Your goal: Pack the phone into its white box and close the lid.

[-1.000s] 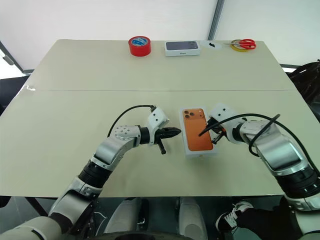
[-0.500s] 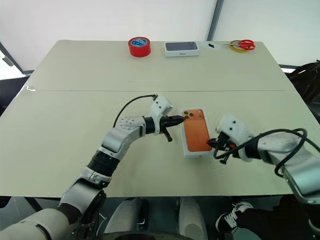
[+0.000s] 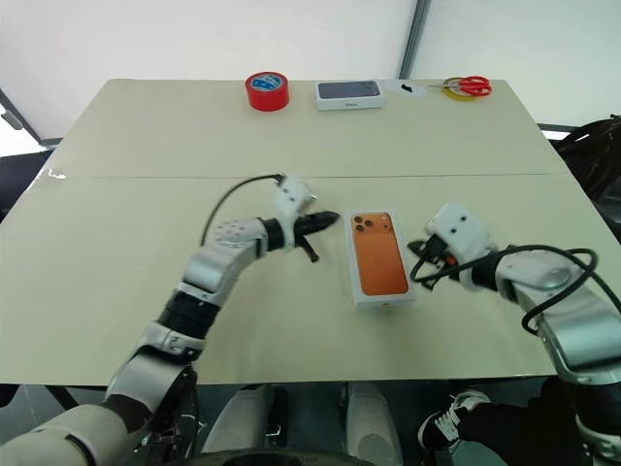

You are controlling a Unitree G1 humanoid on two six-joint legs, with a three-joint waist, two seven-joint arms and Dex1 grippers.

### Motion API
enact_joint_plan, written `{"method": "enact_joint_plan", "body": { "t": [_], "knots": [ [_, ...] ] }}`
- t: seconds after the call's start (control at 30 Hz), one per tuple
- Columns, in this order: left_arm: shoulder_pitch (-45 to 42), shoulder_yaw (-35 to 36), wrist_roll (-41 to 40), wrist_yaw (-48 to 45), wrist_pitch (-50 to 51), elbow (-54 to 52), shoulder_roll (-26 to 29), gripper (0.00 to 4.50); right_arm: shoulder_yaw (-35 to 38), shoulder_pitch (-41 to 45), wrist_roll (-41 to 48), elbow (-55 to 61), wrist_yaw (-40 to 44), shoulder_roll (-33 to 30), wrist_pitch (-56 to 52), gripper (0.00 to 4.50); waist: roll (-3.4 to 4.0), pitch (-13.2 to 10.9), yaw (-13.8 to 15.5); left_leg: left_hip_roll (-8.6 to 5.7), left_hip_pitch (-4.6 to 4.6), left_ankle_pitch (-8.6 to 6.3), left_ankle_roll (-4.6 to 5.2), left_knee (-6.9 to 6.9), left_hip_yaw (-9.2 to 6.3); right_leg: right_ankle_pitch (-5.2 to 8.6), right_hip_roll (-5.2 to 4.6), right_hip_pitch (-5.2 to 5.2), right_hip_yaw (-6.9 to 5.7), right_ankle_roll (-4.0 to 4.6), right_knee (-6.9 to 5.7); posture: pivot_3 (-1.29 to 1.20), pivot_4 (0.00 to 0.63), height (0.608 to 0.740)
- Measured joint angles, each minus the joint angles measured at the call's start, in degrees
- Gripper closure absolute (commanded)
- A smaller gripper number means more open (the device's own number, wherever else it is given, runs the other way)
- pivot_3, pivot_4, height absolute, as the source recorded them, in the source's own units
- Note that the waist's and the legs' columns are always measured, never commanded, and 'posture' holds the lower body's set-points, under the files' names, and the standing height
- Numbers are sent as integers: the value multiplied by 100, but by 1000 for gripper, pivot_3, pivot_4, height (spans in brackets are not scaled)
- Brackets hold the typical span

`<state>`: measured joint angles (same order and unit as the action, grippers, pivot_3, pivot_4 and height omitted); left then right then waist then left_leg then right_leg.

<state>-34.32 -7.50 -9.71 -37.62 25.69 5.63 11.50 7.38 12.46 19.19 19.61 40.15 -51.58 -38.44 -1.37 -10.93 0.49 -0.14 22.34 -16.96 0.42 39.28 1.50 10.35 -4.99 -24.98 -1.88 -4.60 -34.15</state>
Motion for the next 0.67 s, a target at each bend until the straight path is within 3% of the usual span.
{"method": "enact_joint_plan", "body": {
  "t": [0.07,0.23,0.43,0.67],
  "knots": [
    [472,603,-159,94,160,-609,553,4500,159,449,18,-650,-28,229,243,4453,2,1,-29,2,-3,0,0,-3,1,0,-1,1,1,1,0,0,150,736],
    [1402,1423,-307,327,448,-1403,1252,4500,360,1208,187,-1922,105,581,549,4453,2,0,46,-4,0,0,-1,0,-1,1,-9,9,-1,3,5,0,150,736],
    [2122,2003,-568,654,757,-2234,1395,4500,239,1524,129,-3015,540,643,1016,4453,2,0,18,-16,-2,0,-1,6,5,1,-25,16,-1,5,9,0,150,736],
    [2339,1971,-595,1006,867,-2441,1302,4500,47,1569,118,-3288,969,683,1137,4453,2,0,19,-10,-5,1,-1,5,3,1,-15,16,-1,4,3,0,150,736]
  ]
}}
